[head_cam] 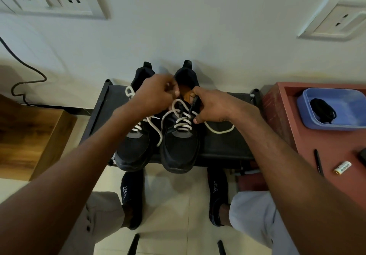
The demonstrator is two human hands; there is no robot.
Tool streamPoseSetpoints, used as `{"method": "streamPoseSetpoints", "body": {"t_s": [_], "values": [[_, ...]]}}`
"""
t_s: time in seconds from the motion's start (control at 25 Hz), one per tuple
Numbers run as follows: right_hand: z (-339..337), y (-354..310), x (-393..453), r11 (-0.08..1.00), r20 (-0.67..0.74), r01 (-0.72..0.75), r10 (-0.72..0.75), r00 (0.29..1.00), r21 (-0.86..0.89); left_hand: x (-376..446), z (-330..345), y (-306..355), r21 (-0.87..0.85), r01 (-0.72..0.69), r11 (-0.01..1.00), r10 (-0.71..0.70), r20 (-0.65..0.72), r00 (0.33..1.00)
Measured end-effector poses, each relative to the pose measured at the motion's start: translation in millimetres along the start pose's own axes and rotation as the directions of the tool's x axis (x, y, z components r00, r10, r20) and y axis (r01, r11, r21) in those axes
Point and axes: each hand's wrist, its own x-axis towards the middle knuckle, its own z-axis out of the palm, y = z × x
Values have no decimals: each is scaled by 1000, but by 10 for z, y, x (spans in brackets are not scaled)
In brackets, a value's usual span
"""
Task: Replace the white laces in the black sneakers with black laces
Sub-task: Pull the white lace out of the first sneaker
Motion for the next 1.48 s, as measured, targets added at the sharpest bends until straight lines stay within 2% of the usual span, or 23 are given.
{"method": "streamPoseSetpoints", "body": {"t_s": [0.08, 0.16, 0.28, 0.4, 0.48, 0.52, 0.56, 0.6, 0.64, 0.68, 0.72, 0.76, 0.8, 0.88, 0.96, 1.04, 1.2, 1.28, 1.32, 1.36, 1.4, 1.44, 1.48], "values": [[7, -18, 4, 1000, -18, -1, 1, 1000, -13, -36, 90, 75, 294, -184, 938, 203, -37, 978], [11, -29, 4, 999, -41, -2, 0, 999, -37, -38, 153, 124, 371, -217, 903, 221, 32, 975], [17, -37, 21, 998, -57, 4, -8, 998, -64, -7, 181, 108, 331, -166, 929, 168, 23, 985], [28, -35, 29, 997, -55, 16, -20, 998, -81, -14, 196, 123, 224, -5, 974, 7, -9, 1000], [12, -15, 18, 996, -50, 18, -23, 999, -90, -15, 137, 128, 38, 108, 993, -108, 5, 994], [-3, 13, 17, 996, -52, 12, -17, 998, -92, -38, 72, 131, -175, 182, 968, -174, 61, 983], [-29, 45, 9, 996, -65, 5, -11, 998, -88, -52, 4, 125, -431, 267, 862, -227, 143, 963], [-58, 73, 5, 997, -82, 0, -6, 997, -76, -62, -48, 118, -590, 320, 741, -243, 209, 947], [-72, 86, 1, 998, -89, -2, -3, 996, -62, -64, -71, 103, -623, 318, 714, -230, 219, 948], [-70, 92, 2, 999, -83, 0, -4, 997, -50, -60, -61, 104, -530, 262, 806, -200, 172, 965], [-53, 86, 9, 999, -71, 7, -10, 997, -43, -49, -18, 99, -333, 165, 928, -138, 106, 985], [-32, 78, 18, 999, -60, 17, -20, 998, -41, -41, 31, 97, -97, 51, 994, -45, 64, 997], [-20, 64, 16, 999, -57, 30, -33, 998, -43, -45, 78, 109, 117, -52, 992, 44, 64, 997], [-27, 35, 13, 998, -49, 50, -52, 997, -46, -56, 122, 120, 359, -166, 918, 131, 118, 984], [-38, 20, 15, 998, -23, 58, -59, 998, -17, -64, 132, 109, 456, -190, 870, 157, 109, 982], [-17, -4, 28, 998, 4, 61, -61, 998, 7, -67, 164, 124, 450, -174, 876, 172, 46, 984], [81, -39, 84, 999, -2, 40, -40, 999, -30, -12, 106, 117, 224, -78, 971, 77, 16, 997], [78, -34, 92, 1000, -8, 19, -19, 1000, -18, 1, 21, 96, 9, 6, 1000, -5, -43, 999], [70, -27, 86, 1000, -7, 12, -12, 1000, -18, -3, -24, 95, -165, 17, 986, -35, -103, 994], [67, -13, 81, 1000, -6, 12, -12, 1000, -23, -22, -72, 112, -390, -2, 921, -61, -151, 987], [63, 4, 74, 1000, -10, 15, -15, 1000, -24, -38, -115, 153, -624, -26, 781, -96, -161, 982], [63, 17, 72, 1000, -9, 16, -16, 1000, -15, -46, -136, 186, -754, -41, 656, -106, -145, 984], [66, 23, 73, 1000, 2, 17, -17, 1000, 1, -45, -139, 205, -756, -68, 652, -81, -159, 984]]}}
